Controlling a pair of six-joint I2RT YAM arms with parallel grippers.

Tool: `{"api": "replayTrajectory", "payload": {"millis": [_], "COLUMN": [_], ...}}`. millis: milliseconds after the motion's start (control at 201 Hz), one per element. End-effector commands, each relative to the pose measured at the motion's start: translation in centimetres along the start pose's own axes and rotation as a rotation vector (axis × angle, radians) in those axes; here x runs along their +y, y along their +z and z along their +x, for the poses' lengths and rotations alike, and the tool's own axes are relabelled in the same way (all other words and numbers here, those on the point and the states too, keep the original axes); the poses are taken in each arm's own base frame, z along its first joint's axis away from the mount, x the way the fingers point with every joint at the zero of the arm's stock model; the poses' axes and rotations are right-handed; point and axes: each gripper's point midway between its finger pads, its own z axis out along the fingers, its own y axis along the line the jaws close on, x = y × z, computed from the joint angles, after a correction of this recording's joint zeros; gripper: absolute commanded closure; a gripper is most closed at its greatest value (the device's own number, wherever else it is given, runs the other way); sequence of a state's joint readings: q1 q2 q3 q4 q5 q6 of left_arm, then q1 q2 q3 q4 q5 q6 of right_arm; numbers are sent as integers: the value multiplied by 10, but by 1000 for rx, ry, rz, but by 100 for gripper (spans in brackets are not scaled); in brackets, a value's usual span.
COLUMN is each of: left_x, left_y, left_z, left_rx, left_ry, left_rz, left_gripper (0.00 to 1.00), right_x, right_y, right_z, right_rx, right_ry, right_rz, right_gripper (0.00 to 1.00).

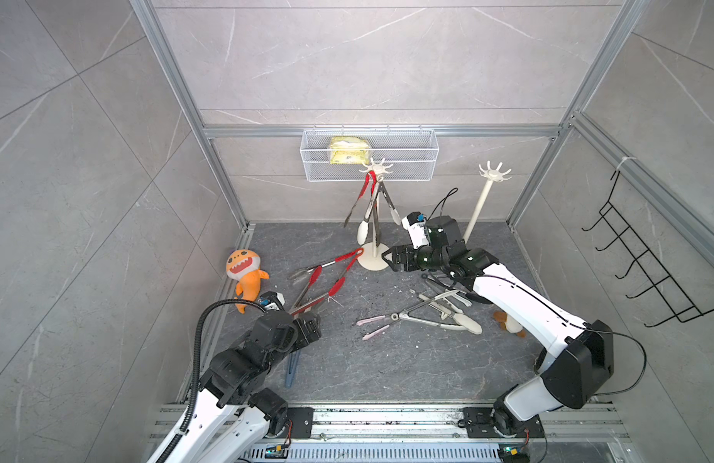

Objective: Hang food tongs on kitchen utensil racks
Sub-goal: Hang the food tongs on the rack.

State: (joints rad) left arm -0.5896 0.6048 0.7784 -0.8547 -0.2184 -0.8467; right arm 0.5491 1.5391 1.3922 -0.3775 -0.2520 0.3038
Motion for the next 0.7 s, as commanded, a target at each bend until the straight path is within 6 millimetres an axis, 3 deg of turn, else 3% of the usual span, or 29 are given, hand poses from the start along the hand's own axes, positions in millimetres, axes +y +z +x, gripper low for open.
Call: {"api": "replayTrajectory", "payload": {"millis": [0, 105, 319, 558, 692], "left_x": [12, 21, 34, 50, 58], "left_y": [8, 16, 36, 53, 68], "left_z": [9, 17, 38, 45, 52], "left_rx": [42, 85, 193, 240, 279], "left_ry": [-24, -27, -43, -22, -36], "left_rz": [-78, -133, -226, -325, -346], "left_gripper": [2, 4, 10, 14, 27], "right_x": [11, 13, 17, 28, 36], "right_y": [-11, -15, -19, -25, -26], "right_z": [8, 19, 40, 58, 70], "right_rx": [-3, 4, 38, 58, 77], "right_ry": [12, 24, 35, 48, 58], "right_rz": [-56, -77, -101, -140, -156], "right_gripper": [7, 1, 1, 0, 0]}}
